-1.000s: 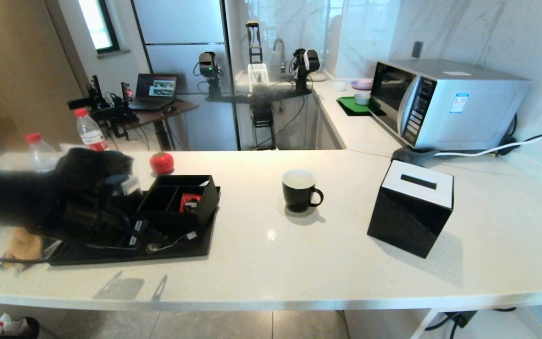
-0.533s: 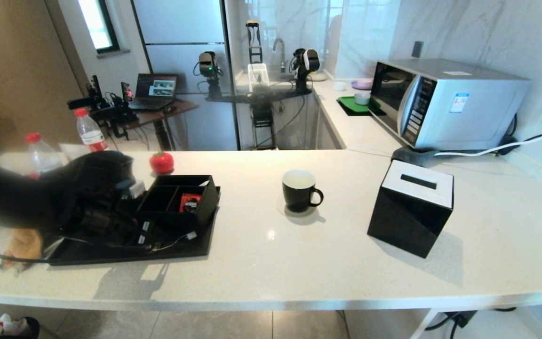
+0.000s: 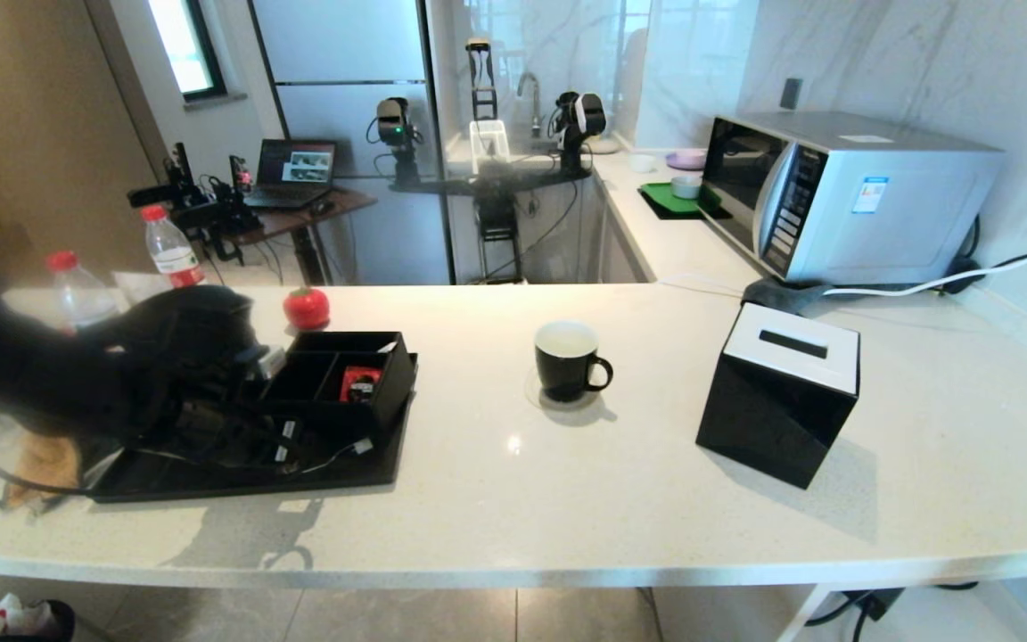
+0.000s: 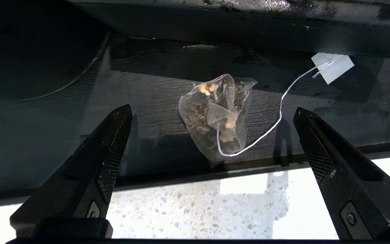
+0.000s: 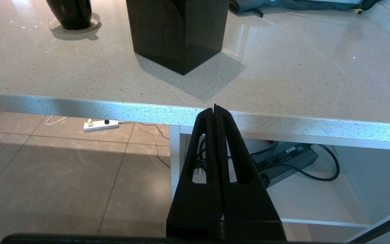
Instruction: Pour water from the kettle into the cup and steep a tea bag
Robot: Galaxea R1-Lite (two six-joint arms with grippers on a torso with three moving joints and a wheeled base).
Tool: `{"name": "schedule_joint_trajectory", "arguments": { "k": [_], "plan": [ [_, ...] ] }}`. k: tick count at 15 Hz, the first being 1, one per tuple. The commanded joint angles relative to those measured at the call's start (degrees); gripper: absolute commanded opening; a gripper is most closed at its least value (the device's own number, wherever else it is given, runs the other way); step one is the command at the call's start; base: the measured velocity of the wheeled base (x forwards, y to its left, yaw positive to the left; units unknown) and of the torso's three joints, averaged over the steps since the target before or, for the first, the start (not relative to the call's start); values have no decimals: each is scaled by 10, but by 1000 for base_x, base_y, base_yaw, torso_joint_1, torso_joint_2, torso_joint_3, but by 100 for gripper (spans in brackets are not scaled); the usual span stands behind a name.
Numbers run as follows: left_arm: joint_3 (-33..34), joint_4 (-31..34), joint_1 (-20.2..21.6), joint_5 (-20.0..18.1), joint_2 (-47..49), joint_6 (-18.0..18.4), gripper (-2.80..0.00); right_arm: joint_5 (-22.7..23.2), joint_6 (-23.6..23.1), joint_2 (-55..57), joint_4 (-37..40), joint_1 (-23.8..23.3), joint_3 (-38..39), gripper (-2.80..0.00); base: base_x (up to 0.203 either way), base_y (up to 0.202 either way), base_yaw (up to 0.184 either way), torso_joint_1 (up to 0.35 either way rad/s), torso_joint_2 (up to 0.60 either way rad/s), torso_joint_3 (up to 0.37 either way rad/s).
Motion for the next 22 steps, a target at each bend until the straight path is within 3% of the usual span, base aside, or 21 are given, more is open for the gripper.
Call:
{"name": "schedule_joint_trajectory", "arguments": {
  "k": [1, 11, 12, 13, 22],
  "plan": [
    [0, -2, 0, -1, 12, 0, 0, 0, -1, 1, 0, 0, 0, -280, 0, 0, 0, 0, 0, 0],
    [-4, -20, -7, -1, 32, 4, 0, 0, -1, 1, 0, 0, 0, -280, 0, 0, 0, 0, 0, 0],
    [-5, -20, -7, -1, 33, 4, -127, 0, -1, 1, 0, 0, 0, -280, 0, 0, 0, 0, 0, 0],
    [-5, -20, -8, -1, 34, 4, -280, 0, -1, 1, 0, 0, 0, -280, 0, 0, 0, 0, 0, 0],
    [-5, -20, -8, 1, 20, 5, -280, 0, -1, 1, 0, 0, 0, -280, 0, 0, 0, 0, 0, 0]
  ]
}}
